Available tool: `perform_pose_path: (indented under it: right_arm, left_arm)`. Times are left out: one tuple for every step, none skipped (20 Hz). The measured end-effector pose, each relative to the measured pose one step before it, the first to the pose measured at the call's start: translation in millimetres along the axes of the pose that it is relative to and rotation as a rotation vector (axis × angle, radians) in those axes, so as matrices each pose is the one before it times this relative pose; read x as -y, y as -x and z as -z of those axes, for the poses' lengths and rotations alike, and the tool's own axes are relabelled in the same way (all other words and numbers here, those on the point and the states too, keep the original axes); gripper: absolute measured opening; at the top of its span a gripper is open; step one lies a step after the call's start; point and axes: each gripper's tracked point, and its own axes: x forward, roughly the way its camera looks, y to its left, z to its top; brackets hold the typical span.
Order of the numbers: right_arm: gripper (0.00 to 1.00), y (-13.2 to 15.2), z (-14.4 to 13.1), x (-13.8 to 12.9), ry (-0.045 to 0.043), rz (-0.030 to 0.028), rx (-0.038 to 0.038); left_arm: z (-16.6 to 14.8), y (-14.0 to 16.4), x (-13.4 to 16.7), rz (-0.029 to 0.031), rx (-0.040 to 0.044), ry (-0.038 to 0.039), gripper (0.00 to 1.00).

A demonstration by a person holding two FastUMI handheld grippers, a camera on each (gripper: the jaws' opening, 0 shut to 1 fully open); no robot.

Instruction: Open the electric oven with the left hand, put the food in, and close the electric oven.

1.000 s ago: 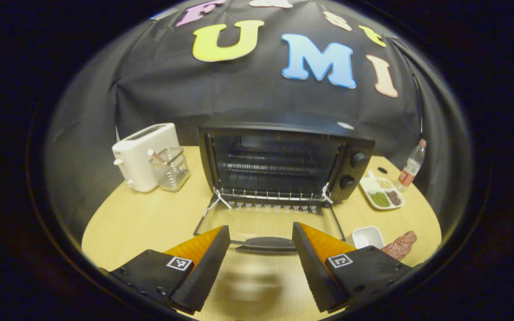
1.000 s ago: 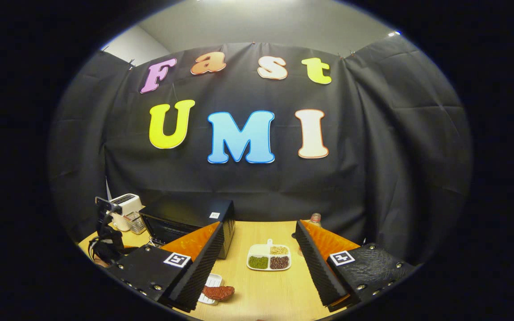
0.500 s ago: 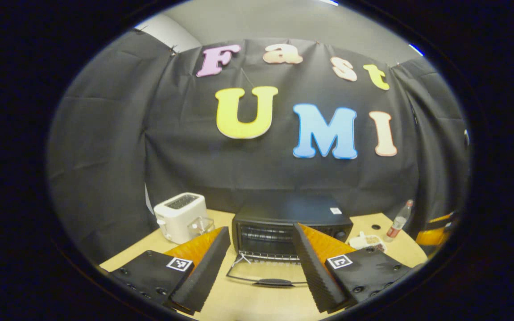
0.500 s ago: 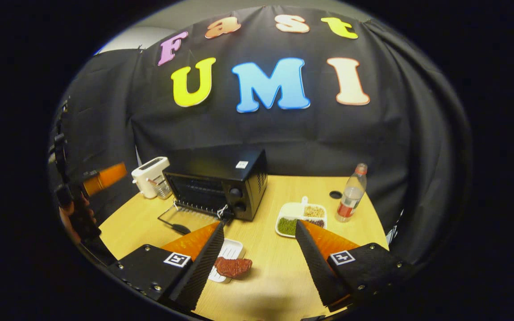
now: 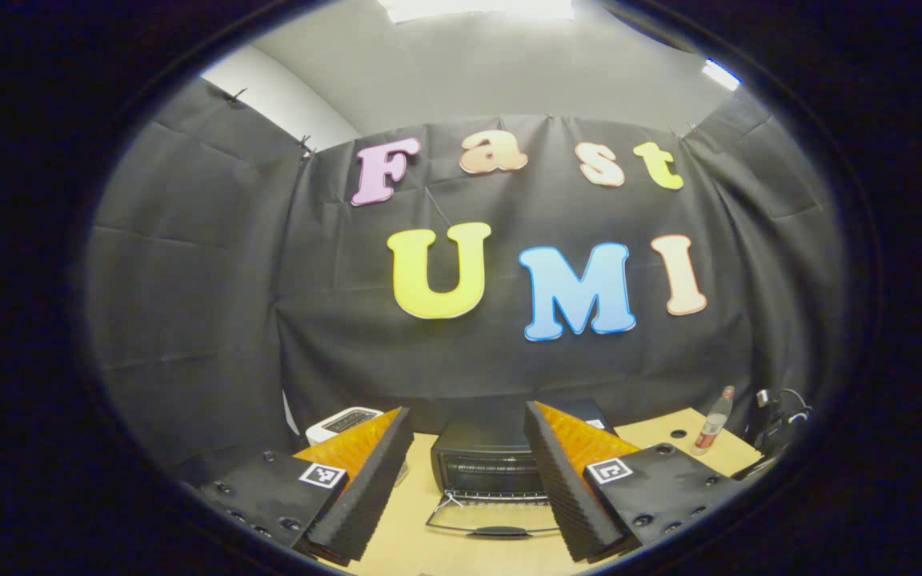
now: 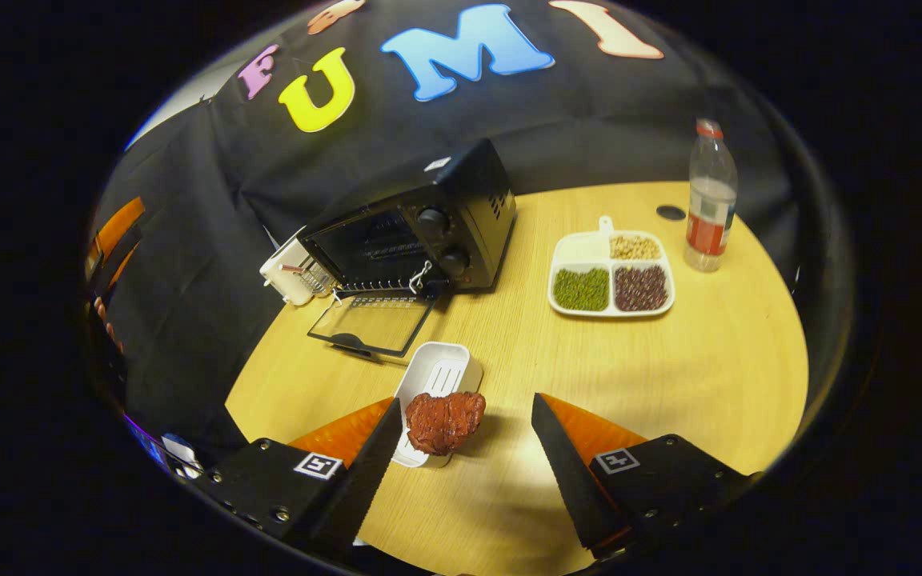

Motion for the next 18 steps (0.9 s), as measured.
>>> perform_pose_path:
  right_arm:
    - [0.99, -5.25, 4.27, -1.11, -0.03082, -0.02604, -0.01351]
    - [0.98, -5.64, 4.52, 1.34, -0.02012, -0.01472, -0.01669]
    - [0.99, -5.94, 3.90, 1.00, -0.02250, -0.01525, -0.01325]
    - [0.98, -5.00, 3.64, 2.09, -0.02922, -0.00361, -0.01212]
    - [0.96, -2.28, 1.49, 0.19, -0.03837, -0.00915, -0.00641]
    - [0.95, -2.26, -0.94, -2.40, -0.04170, -0.01983, 0.00243]
    - [0.93, -5.98, 1.74, -0.01, -0.03765, -0.00256, 0.00146]
    - [0.79, -0.29, -0.78, -3.00, -0.03768, -0.02208, 0.00299]
    - [0.79, -2.54, 2.82, -0.81, -0.03549, -0.00429, -0.00455]
    - [0.79, -2.69, 3.83, 0.90, -0.03664, 0.00331, -0.01346]
    - [0.79, -3.00, 2.82, 1.28, -0.03305, 0.00391, 0.00100]
    - [0.79, 0.97, -2.42, 0.60, -0.02588, 0.01037, 0.02825]
    - [0.73, -8.39, 1.12, -3.88, -0.03283, -0.01245, 0.02053]
    - [0.44, 0.26, 2.52, -7.26, -0.02649, -0.02330, -0.00520]
    - [0.44, -0.24, 7.69, -0.59, 0.00628, 0.00488, -0.01261]
    - [0.44, -23.54, -1.17, -2.62, -0.03760, -0.00861, 0.03728]
    - [0.14, 6.75, 5.39, -2.33, -0.03052, -0.01735, 0.01055]
    - [0.12, 0.24, -1.09, -0.24, -0.01461, 0.01135, 0.02560]
  left_arm:
    - [3.67, 1.20, 2.99, 0.00047, -0.01057, 0.00556, 0.98]
    - [0.57, 0.94, 1.27, -0.00079, -0.00488, 0.00391, 0.98]
    - [1.37, -0.07, -0.79, -0.00128, -0.00286, 0.00053, 0.98]
    - [3.48, -0.04, 0.53, 0.00361, -0.00890, 0.00062, 0.98]
    - [5.35, -1.62, -0.60, 0.00732, -0.00849, -0.00188, 0.98]
    - [2.86, -3.06, -2.03, 0.00559, -0.00547, -0.00584, 0.98]
    - [-0.19, -4.48, -3.43, 0.00689, 0.00032, -0.00279, 0.98]
    - [-0.02, -4.70, -1.77, 0.01464, 0.00233, 0.00438, 0.98]
    - [2.35, -4.97, -0.93, 0.02137, 0.00077, 0.00717, 0.98]
    - [0.58, -5.01, -2.98, 0.02241, -0.00438, 0.00350, 0.98]
    - [3.13, -5.07, -5.57, 0.02098, -0.00751, 0.00081, 0.98]
    - [-2.95, -4.08, -6.06, 0.01965, 0.00050, 0.00019, 0.98]
    - [-2.34, -5.26, -7.57, 0.01763, 0.00441, -0.00238, 0.98]
    - [-2.09, -4.15, -8.33, 0.01187, 0.00507, -0.00312, 0.98]
    - [0.09, -4.30, -6.26, 0.01403, 0.00170, -0.00200, 0.96]
    - [0.58, -4.17, -5.57, 0.01096, -0.00258, -0.00159, 0.94]
    - [4.77, -3.22, -4.48, 0.01103, -0.00622, -0.00247, 0.92]
    - [2.42, -2.48, -4.09, 0.00984, -0.00365, -0.00032, 0.89]
